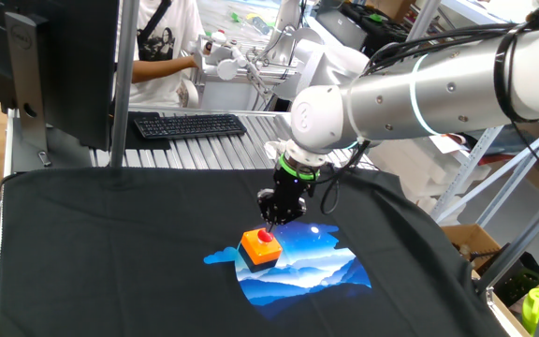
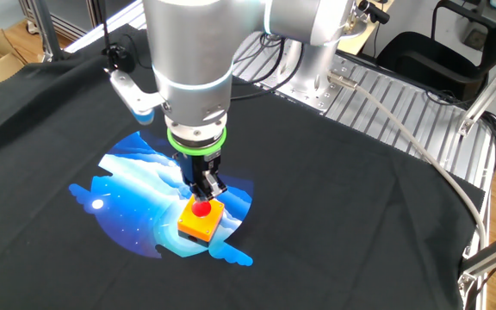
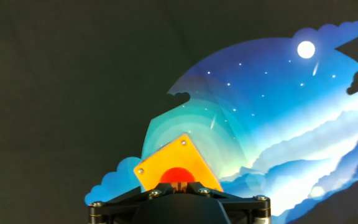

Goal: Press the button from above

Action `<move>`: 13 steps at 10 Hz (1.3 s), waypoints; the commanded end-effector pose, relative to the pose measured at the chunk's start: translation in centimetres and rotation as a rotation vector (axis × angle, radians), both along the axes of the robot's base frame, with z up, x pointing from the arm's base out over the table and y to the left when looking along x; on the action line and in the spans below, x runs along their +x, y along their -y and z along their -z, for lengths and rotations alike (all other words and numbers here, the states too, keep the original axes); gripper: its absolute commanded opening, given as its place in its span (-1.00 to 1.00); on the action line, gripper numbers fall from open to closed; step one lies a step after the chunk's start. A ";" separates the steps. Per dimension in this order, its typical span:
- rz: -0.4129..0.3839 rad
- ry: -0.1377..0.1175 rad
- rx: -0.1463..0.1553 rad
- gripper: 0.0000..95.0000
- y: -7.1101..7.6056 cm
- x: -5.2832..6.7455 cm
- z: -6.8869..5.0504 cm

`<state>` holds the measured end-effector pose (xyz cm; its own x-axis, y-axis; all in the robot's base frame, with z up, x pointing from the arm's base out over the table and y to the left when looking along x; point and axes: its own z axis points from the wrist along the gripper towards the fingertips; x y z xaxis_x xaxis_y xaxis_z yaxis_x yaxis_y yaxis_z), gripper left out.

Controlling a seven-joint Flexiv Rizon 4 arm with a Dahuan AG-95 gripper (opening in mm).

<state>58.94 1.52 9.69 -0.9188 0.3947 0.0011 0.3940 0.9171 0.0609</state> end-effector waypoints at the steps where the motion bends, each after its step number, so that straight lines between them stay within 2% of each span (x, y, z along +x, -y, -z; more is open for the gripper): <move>1: -0.001 0.003 0.000 -1.00 0.0 0.2 0.1; 6: 0.000 0.022 -0.006 -1.00 -0.1 0.3 0.9; 10: -0.002 0.022 -0.012 -1.00 -0.2 0.5 1.3; 13: -0.002 0.032 -0.011 -1.00 -0.2 0.6 1.8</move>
<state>59.75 1.72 8.28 -0.9193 0.3922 -0.0329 0.3896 0.9187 0.0646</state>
